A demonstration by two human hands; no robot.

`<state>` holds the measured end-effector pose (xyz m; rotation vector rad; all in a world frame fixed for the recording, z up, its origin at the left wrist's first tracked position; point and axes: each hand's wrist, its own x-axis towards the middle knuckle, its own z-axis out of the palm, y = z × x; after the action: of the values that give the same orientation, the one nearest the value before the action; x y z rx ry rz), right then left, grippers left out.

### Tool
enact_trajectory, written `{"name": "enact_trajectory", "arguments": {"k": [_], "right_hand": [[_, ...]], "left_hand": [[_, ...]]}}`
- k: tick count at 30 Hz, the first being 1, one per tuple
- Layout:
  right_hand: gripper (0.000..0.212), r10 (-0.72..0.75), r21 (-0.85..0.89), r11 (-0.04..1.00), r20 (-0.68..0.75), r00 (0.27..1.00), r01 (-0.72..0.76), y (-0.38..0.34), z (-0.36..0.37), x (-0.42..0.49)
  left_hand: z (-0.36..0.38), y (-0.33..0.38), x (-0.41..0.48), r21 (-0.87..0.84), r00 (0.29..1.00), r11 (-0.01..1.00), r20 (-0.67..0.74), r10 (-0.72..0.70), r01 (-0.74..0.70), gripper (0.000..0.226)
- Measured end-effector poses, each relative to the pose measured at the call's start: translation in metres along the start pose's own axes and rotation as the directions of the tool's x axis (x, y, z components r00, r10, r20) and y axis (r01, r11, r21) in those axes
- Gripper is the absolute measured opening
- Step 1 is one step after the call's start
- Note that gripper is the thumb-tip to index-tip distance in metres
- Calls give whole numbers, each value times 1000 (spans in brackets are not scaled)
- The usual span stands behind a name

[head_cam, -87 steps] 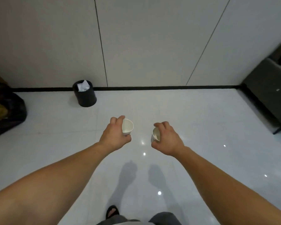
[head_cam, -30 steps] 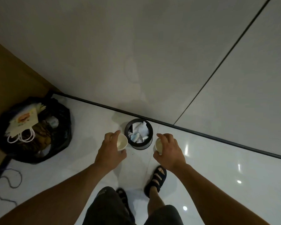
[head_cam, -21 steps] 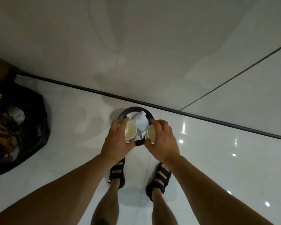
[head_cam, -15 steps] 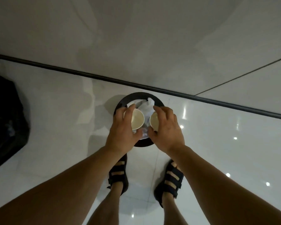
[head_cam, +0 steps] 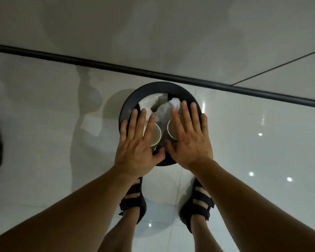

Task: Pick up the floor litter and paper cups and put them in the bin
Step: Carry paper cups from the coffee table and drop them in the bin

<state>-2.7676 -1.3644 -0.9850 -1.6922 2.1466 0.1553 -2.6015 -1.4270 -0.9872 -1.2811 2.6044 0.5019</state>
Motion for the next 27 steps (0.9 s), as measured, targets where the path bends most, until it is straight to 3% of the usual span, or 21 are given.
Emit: {"name": "enact_trajectory", "arguments": {"k": [8, 13, 20, 27], "right_hand": [[91, 106, 132, 985, 13, 994, -107, -13, -95, -62], [97, 271, 162, 947, 55, 961, -276, -30, -186, -142], [89, 514, 269, 827, -3, 858, -494, -35, -309, -278], [84, 730, 363, 636, 1, 683, -681, -37, -357, -469]], "left_hand": [[-112, 14, -35, 31, 990, 999, 141, -28, 24, 98], [-233, 51, -85, 102, 976, 983, 171, 136, -155, 91], [-361, 126, -147, 203, 908, 893, 223, 356, -400, 86], [-410, 241, -225, 244, 764, 725, 239, 599, -644, 87]]}}
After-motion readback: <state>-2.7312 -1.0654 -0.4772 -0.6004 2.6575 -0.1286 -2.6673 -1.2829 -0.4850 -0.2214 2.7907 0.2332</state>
